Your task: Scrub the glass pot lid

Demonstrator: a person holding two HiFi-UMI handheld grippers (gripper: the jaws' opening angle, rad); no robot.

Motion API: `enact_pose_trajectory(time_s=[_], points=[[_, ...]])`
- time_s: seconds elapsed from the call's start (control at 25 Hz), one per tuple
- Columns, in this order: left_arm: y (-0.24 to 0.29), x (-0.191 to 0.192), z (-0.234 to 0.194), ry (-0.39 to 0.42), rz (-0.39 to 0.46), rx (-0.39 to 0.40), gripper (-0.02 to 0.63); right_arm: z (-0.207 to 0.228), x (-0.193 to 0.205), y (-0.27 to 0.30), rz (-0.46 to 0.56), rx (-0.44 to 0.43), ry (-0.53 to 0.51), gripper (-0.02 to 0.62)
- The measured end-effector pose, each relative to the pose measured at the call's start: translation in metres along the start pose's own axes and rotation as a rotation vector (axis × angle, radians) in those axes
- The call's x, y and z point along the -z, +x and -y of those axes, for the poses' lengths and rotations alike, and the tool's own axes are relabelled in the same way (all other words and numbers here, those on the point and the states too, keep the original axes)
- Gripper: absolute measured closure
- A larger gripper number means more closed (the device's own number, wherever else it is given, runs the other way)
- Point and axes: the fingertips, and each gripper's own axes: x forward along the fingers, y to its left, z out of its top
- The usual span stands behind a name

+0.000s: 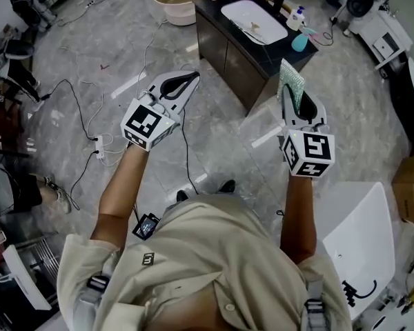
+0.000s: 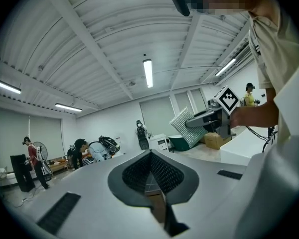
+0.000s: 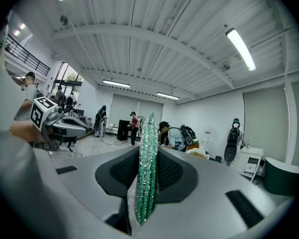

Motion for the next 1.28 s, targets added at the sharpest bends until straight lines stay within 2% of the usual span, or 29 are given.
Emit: enact_pose_trajectory(time_s=[0.36, 0.6, 0.92, 1.08, 1.28], points=[[0.094, -0.008, 0.035, -0.009, -0.031, 0.021, 0.594, 0.091, 0.022, 0.005, -0.005, -0.008, 0.017, 0.511], [0.140, -0.011, 0.058, 0.011, -0.038, 0.060, 0.594, 0.139, 0.037, -0.013, -0.002, 0.028, 0.056, 0.509], [0.204, -0.019, 0.076, 0.014, -0.032, 0.149, 0.594, 0.195, 0.062, -0.033, -0.028, 0.132, 0.106, 0.511], [0.233, -0.016, 0.066, 0.008, -0.001, 0.186, 0.594, 0.215, 0.070, -0.031, -0.049, 0.195, 0.111, 0.511], [0.269, -0.006, 0.041, -0.046, 0.038, 0.247, 0.592, 0.232, 0.070, -0.017, -0.078, 0.289, 0.095, 0.509]])
